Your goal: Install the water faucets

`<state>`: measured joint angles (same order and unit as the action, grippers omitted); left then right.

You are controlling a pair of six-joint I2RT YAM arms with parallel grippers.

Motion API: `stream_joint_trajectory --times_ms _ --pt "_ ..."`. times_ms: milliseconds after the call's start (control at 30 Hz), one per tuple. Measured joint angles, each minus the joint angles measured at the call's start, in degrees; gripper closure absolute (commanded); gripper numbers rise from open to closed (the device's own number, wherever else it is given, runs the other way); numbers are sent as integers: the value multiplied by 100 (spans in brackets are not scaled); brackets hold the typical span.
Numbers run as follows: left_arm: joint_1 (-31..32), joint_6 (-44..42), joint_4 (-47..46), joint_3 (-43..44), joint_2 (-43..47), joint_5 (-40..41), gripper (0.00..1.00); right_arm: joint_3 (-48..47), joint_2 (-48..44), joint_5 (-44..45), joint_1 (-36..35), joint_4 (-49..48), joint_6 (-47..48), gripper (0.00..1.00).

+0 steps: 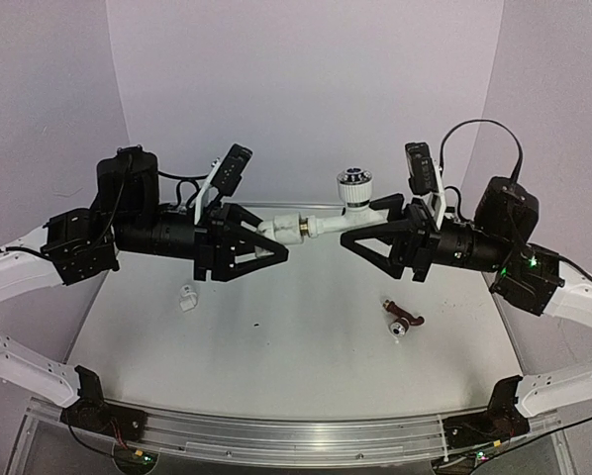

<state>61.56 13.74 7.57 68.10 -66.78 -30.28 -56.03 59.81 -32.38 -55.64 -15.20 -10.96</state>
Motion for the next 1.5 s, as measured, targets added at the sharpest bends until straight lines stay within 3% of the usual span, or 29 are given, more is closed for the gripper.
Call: stream_joint_trajectory --times_ms 100,233,567,733,867,1000,1100,1200,1333,1433,1500 --pt "0 24 22 0 22 -35 100 -101 -28 0 0 317 216 32" --pt "0 46 306 15 -2 -160 100 -337 -20 -22 0 706 595 29" --pt "0 74 984 127 -131 -271 100 -968 520 -603 0 1753 1150 37" --pt "0 13 1147 175 -155 -273 100 -988 717 -704 2 2076 1161 53" --pt "2 -48 1187 203 -166 -278 100 -1032 723 -787 0 2109 1010 78" --pt "28 -122 1200 205 -181 -243 100 -1054 726 -815 0 2146 962 94" --pt "55 -234 1209 208 -181 -166 98 -1062 726 -817 0 2179 962 100" --pt "79 -345 1244 216 -181 -81 58 -1078 726 -800 0 2214 975 100" --pt "138 -568 1300 282 -170 212 17 -1158 728 -772 0 2280 1237 100" --pt "151 -647 1320 282 -111 457 2 -1255 723 -693 0 2308 1716 100" --pt "151 -570 1305 282 -57 560 0 -1287 702 -577 0 2297 2216 100"
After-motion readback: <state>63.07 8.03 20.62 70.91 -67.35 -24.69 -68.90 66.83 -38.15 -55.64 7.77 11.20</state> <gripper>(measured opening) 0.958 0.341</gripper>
